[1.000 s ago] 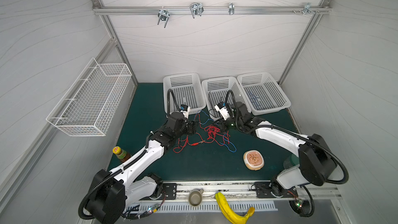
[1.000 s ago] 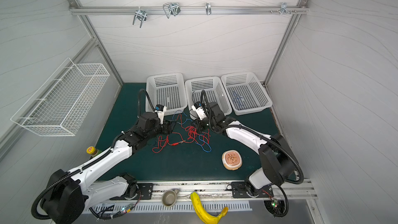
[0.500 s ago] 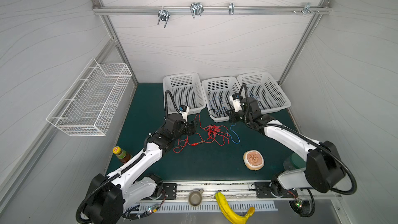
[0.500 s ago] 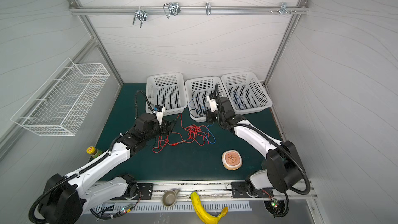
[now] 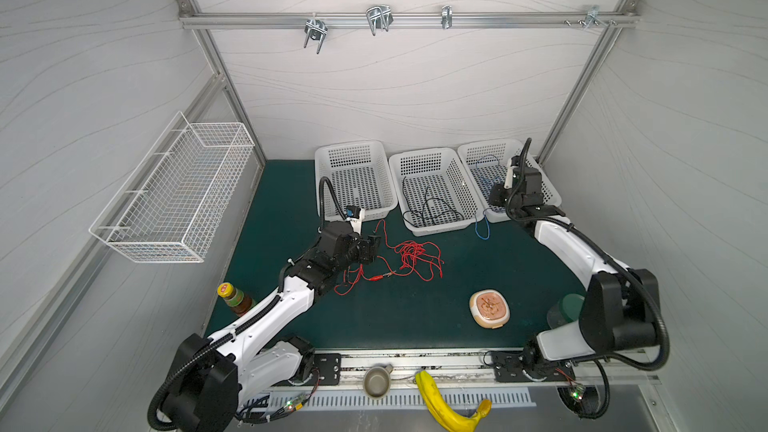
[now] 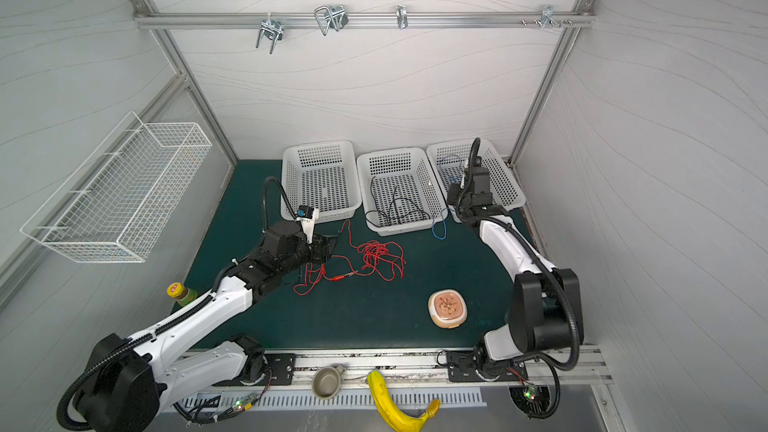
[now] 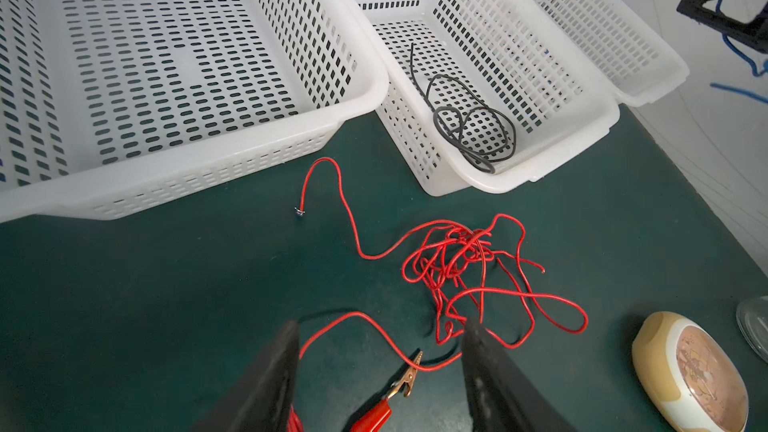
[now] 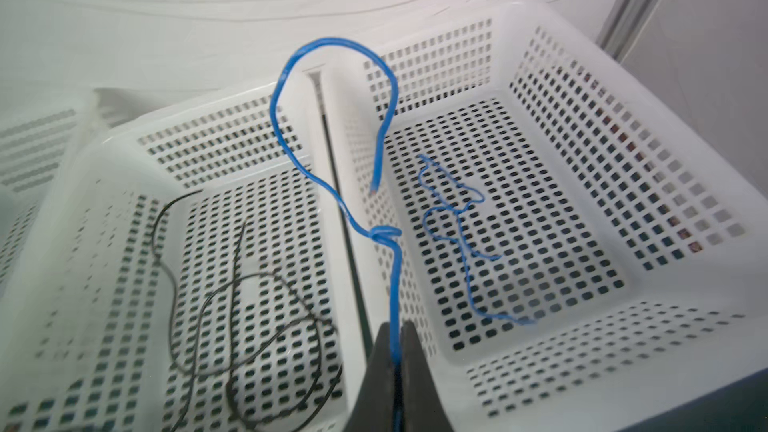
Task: Untangle the cables
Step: 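Lower the blue wire into the basket nearest the right arm and release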
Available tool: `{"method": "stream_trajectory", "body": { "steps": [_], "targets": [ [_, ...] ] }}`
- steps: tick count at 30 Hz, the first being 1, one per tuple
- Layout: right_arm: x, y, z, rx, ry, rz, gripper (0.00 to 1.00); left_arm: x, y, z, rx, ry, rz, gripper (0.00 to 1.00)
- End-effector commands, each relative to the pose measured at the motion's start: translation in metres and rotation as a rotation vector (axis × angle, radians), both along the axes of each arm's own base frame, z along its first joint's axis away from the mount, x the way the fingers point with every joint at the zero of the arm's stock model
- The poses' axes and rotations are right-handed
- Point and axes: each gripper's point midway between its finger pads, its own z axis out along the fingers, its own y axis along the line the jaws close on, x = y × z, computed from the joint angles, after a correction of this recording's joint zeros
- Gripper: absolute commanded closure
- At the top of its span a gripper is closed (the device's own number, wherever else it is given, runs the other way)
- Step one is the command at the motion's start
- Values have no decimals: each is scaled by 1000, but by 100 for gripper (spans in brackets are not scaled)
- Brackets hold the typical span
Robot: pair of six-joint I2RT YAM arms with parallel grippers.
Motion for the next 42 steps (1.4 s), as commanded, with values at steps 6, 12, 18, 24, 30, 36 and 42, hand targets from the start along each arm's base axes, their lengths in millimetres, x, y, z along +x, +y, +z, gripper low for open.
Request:
{"method": "stream_trajectory", "body": {
  "steps": [6,12,18,24,30,36,42],
  "targets": [
    [60,-36,-23,-38,47,-103,100,9,7,10,31,-55,39,37],
    [97,-51,-56,30,115,-129,100,13,11,8,63,-60,51,37],
    [117,-62,-82,47,193,-153,95,17,13,4,89,-45,60,37],
    [117,-78,-96,46,224,-201,77,23,10,2,86,-41,57,37],
    [109,-84,-91,72,234,-199,65,26,5,2,84,-29,44,37],
    [91,-65,-60,133,174,-127,57,26,4,1,78,-24,44,37],
    [57,-28,-31,174,120,-19,53,23,6,-2,92,9,43,39]
  ]
}}
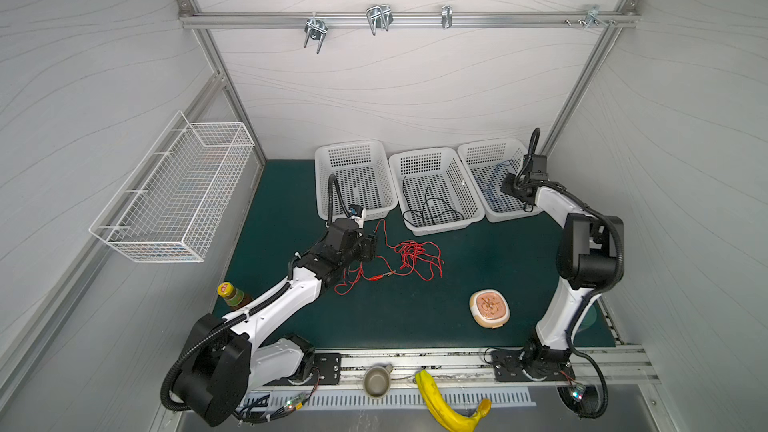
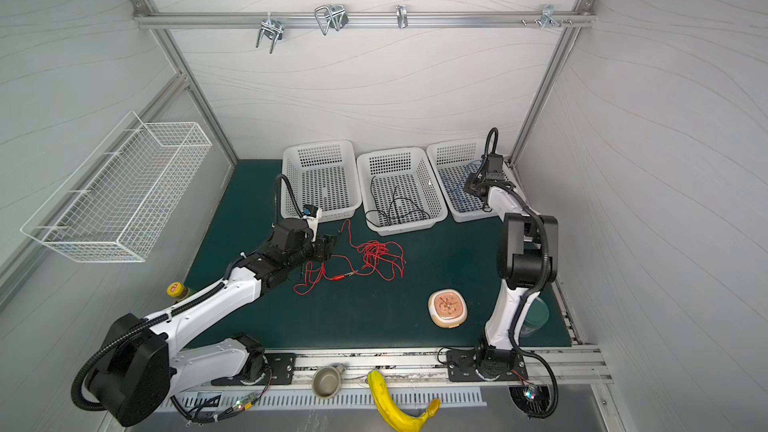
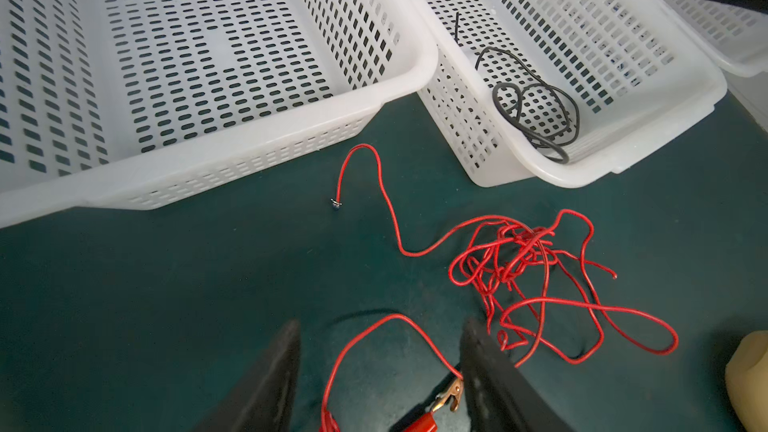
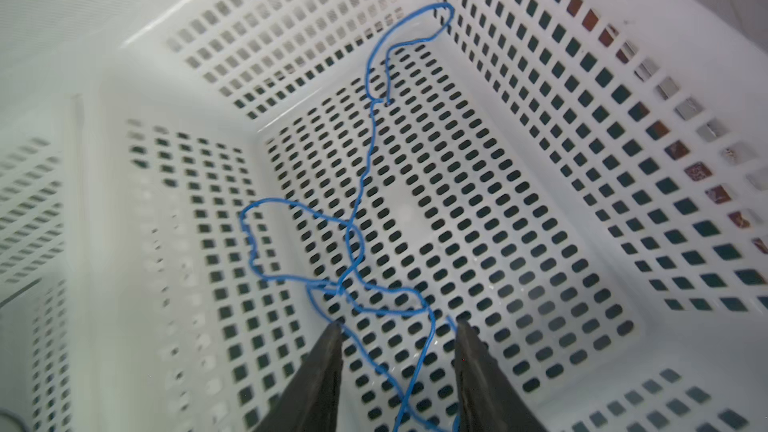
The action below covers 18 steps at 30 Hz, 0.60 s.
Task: Untangle the cables
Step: 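Lower the blue wire into the basket nearest the right arm and release, then move the right gripper back to the red wire held by the left gripper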
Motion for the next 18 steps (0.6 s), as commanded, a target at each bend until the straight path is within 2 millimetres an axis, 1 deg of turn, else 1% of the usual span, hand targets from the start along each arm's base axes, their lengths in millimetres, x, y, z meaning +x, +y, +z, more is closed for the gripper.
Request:
{"method": "stream_trajectory", "body": {
  "steps": [1,5,10,12,14,18],
  "targets": [
    [-16,34,43,52,-106,99,53,8,-3,20,-12,-22,-1,40],
    [-49,70,55,63,-124,201,52,3,1,12,12,14,9,41],
    [-99,121,76,70,-210,348,51,-2,5,-2,10,65,37,44],
    [-117,135,82,74,-226,392,51,-3,5,-7,2,81,47,44],
    [-135,150,85,74,-226,445,51,-4,5,-13,1,103,56,45],
    [-167,174,82,72,-193,538,50,-6,6,-26,26,154,63,46]
  ]
}}
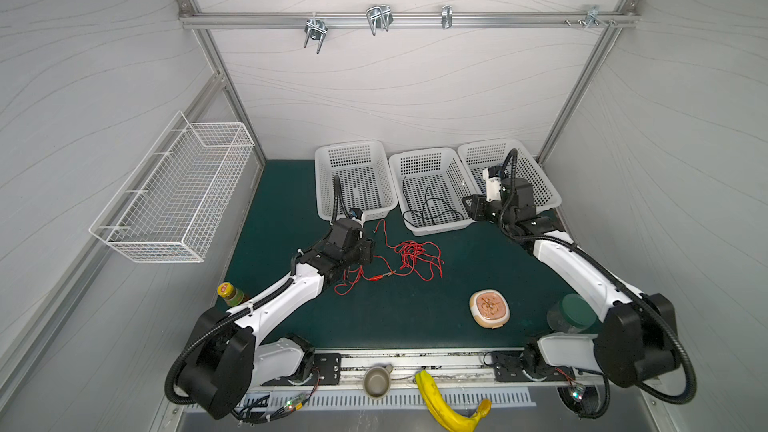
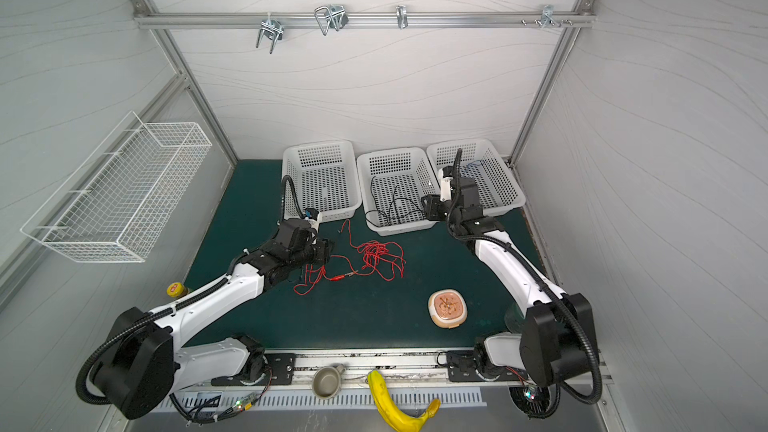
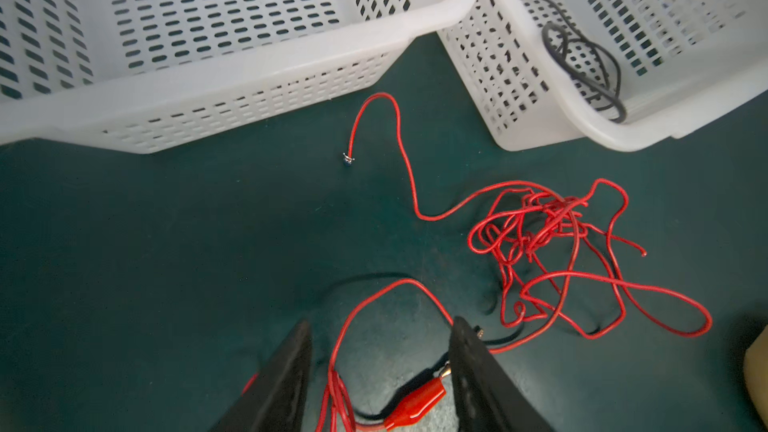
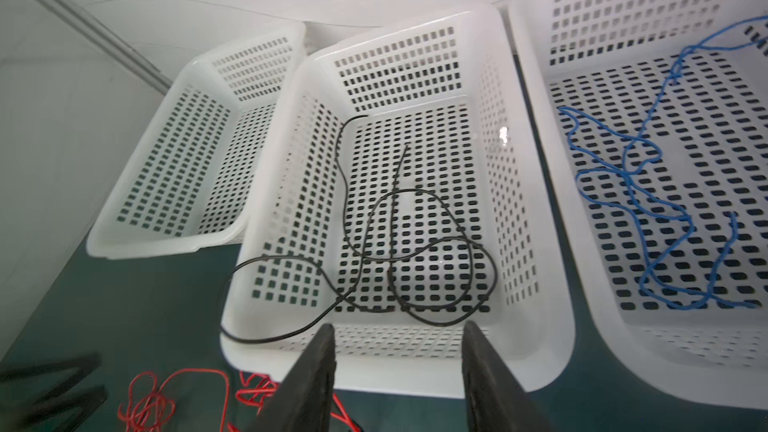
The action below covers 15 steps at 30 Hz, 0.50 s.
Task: Untangle the cables
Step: 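Move the right gripper back to the red wire held by the left gripper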
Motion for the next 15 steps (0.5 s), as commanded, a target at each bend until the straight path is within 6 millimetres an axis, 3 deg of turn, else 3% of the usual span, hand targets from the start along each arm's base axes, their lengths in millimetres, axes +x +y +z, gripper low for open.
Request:
{"method": "stream_trajectory", "body": {
  "steps": [1,9,15],
  "targets": [
    [-26,17,-2,-26,16,86,50,4,1,-2,12,33,29,46],
    [-86,79,-7,-6,10,349,47,-8,16,-32,97,182,124,49],
    [-115,127,-36,23,48,482,45,-15,16,-40,47,207,163,50]
  ]
}}
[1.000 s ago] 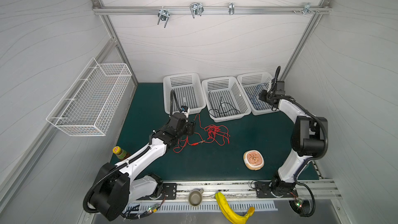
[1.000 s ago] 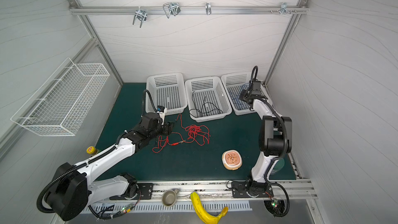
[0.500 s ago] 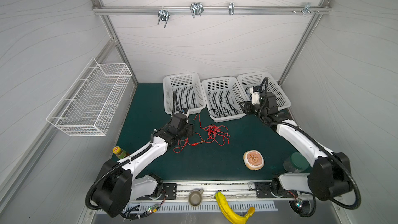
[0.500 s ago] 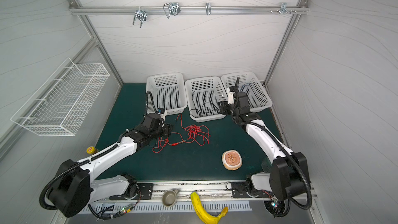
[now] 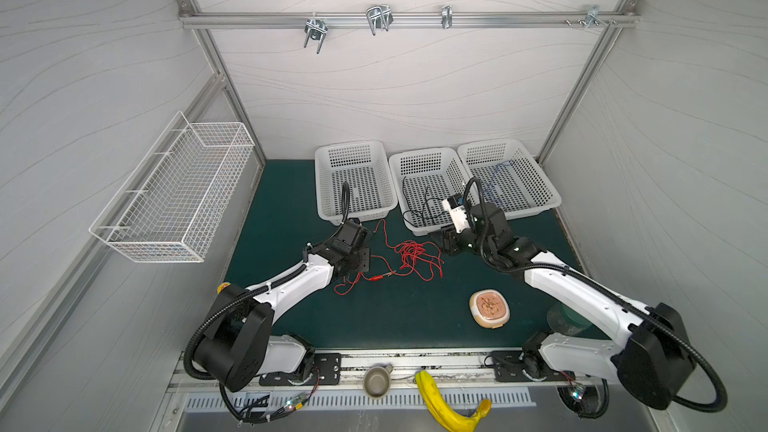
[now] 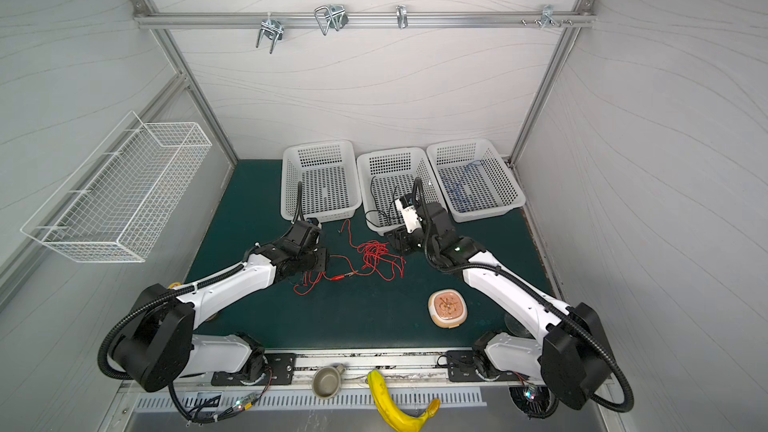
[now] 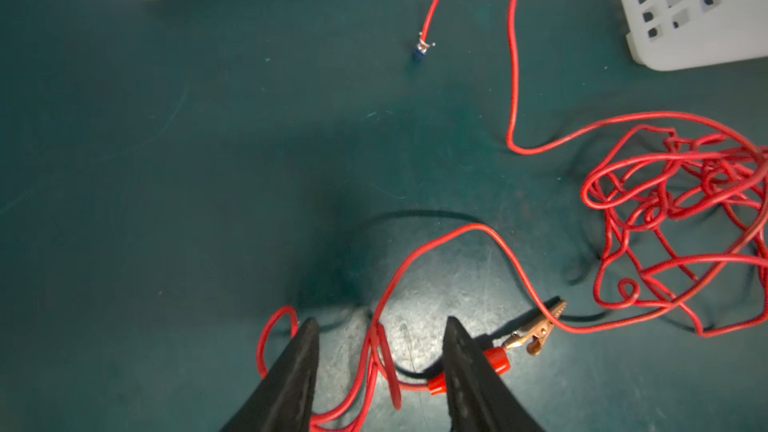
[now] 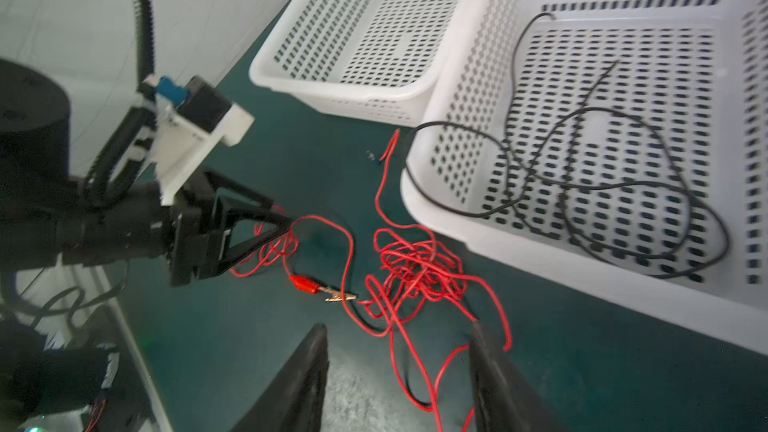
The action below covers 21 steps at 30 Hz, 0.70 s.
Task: Untangle the cables
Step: 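Move the right gripper back to the red wire held by the left gripper, then grasp the red wire near the red alligator clip with the right gripper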
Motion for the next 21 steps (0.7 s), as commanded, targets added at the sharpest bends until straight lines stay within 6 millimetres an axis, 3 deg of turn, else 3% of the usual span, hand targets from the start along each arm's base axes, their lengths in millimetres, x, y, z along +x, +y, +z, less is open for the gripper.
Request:
{"method": "stream_trajectory", "body": {
  "steps": [1,5,11,18,21],
  "targets": [
    [-15,31,-12,36,11,98,45,4,-5,9,-60,-33,51,50],
    [-29,65,-32,-13,22,169,45,7,-8,25,-146,-117,78,50],
    [-43,113,-55,-78,21,276,45,12,11,50,-142,-250,171,49],
    [-45,144,-81,-151,46,338,44,5,48,60,-69,-348,307,46],
    [-35,150,-91,-178,51,306,43,1,55,60,-63,-369,324,44]
  ]
}}
